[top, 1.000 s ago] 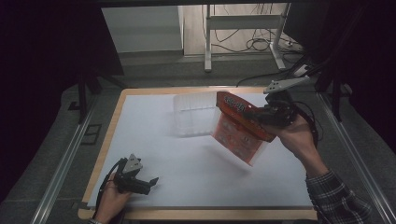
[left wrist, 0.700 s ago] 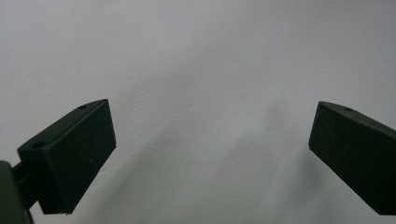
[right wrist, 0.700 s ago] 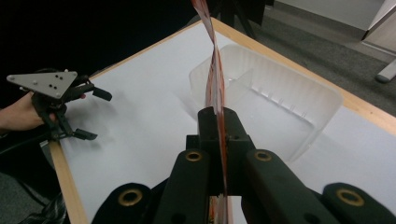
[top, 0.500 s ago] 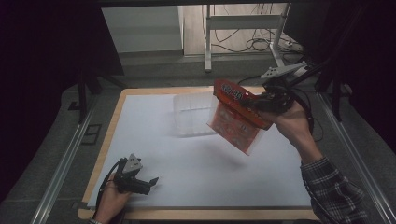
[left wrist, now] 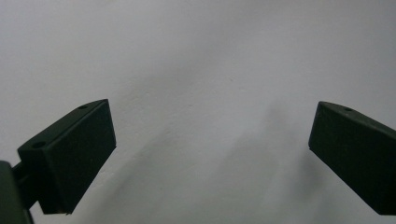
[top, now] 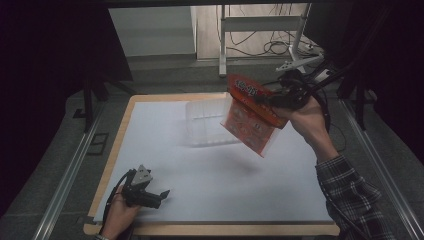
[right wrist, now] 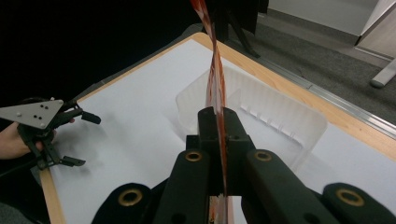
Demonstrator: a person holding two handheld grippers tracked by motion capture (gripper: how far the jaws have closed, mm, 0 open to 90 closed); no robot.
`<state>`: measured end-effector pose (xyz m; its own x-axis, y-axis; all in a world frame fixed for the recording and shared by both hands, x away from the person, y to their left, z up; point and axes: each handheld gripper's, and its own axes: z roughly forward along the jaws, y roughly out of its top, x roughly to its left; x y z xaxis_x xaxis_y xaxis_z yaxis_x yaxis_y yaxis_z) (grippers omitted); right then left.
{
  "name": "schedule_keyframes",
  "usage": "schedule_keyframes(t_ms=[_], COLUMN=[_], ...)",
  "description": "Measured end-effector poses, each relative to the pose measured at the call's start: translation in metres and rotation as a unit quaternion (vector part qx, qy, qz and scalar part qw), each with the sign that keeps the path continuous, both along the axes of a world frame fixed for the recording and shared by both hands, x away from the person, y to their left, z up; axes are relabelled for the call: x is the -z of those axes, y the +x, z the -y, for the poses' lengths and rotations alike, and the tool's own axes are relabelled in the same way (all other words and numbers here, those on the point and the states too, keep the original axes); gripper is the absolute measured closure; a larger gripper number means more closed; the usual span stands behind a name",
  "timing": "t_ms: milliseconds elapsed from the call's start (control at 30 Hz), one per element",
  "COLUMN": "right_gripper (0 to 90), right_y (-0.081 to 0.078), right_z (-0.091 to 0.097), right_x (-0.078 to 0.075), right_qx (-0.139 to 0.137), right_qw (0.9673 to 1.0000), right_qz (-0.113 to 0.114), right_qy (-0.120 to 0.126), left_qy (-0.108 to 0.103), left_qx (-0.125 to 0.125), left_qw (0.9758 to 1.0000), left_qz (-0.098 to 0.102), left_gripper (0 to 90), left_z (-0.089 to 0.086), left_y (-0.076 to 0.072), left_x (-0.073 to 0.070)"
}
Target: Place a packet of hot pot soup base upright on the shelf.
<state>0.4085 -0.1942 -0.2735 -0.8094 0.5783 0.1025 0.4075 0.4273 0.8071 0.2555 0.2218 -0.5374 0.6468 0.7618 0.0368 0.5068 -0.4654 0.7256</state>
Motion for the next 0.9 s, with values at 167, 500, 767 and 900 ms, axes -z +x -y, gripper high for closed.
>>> schedule_keyframes(t_ms=[167,500,767,900], right_gripper=[89.0,88.9,89.0,89.0], right_y=[0.009,0.03,0.05,0.061], right_z=[-0.005,-0.016,-0.026,-0.031], right_x=[-0.004,-0.012,-0.016,-0.014], right_qx=[-0.001,0.003,0.007,0.01], right_qw=[1.0,1.0,0.9999,0.9999], right_qz=[0.001,0.007,0.012,0.013], right_qy=[0.0,0.003,0.0,-0.003], left_qy=[-0.003,-0.015,-0.017,-0.015], left_qx=[-0.001,-0.006,-0.007,-0.007], left_qw=[1.0,0.9999,0.9998,0.9999], left_qz=[0.0,-0.002,-0.002,-0.002], left_gripper=[0.2,0.0,0.0,0.0], left_z=[0.0,-0.002,-0.002,-0.002], left_y=[0.0,0.0,0.0,0.001], left_x=[0.0,0.0,0.0,0.0])
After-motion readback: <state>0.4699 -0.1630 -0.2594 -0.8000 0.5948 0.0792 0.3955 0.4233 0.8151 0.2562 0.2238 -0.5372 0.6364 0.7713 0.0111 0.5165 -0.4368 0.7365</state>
